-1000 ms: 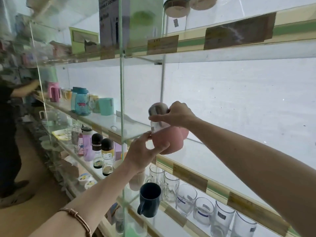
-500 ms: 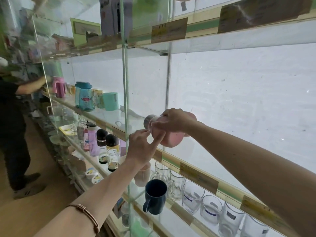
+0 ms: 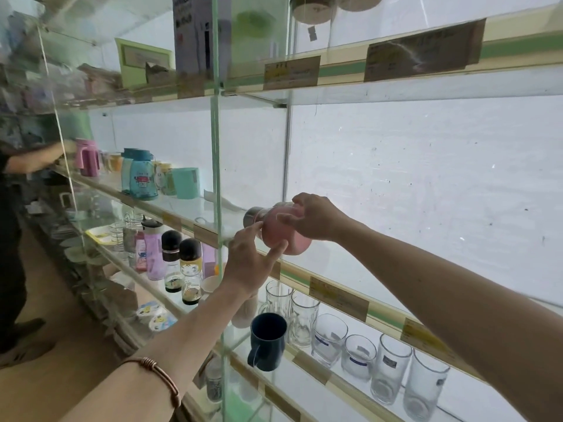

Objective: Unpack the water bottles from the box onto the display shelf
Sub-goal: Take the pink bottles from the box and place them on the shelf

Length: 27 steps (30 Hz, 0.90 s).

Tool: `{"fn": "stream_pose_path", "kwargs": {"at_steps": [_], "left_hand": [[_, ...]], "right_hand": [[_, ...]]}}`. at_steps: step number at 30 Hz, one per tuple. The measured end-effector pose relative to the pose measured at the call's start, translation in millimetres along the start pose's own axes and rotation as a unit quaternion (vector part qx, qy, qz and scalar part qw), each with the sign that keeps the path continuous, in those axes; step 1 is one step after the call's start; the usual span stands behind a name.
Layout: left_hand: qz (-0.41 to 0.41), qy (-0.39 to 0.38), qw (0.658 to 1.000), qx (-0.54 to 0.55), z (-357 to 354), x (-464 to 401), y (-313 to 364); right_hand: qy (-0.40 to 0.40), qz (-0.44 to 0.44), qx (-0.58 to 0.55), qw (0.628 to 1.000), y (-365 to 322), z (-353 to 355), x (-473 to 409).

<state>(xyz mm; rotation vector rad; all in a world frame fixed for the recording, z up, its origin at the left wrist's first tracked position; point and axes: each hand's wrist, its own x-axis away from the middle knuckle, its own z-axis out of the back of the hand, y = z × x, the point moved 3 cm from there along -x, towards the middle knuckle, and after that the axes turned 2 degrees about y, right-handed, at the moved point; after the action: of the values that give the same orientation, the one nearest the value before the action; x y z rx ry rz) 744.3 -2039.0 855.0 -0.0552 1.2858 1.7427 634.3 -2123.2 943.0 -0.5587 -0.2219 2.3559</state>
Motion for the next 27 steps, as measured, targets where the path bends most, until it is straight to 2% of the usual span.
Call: {"fn": "stream_pose_path", "kwargs": {"at_steps": [13, 20, 27], "left_hand": [[0.021, -0.011, 0.996, 0.082, 41.1, 54.5, 8.0], [0.075, -0.032, 0.986, 0.149, 80.5, 130.6, 0.0], [0.123, -0.08, 0.98, 0.134, 119.0, 219.4, -42.6]], "right_hand": [[0.044, 0.008, -0.056, 0.997, -20.5, 20.4, 74.1], [0.0, 0.009, -0.158, 0.987, -58.3, -6.1, 159.5], [-0.053, -0.013, -0.227, 0.972, -90.9, -58.8, 220.6]]}}
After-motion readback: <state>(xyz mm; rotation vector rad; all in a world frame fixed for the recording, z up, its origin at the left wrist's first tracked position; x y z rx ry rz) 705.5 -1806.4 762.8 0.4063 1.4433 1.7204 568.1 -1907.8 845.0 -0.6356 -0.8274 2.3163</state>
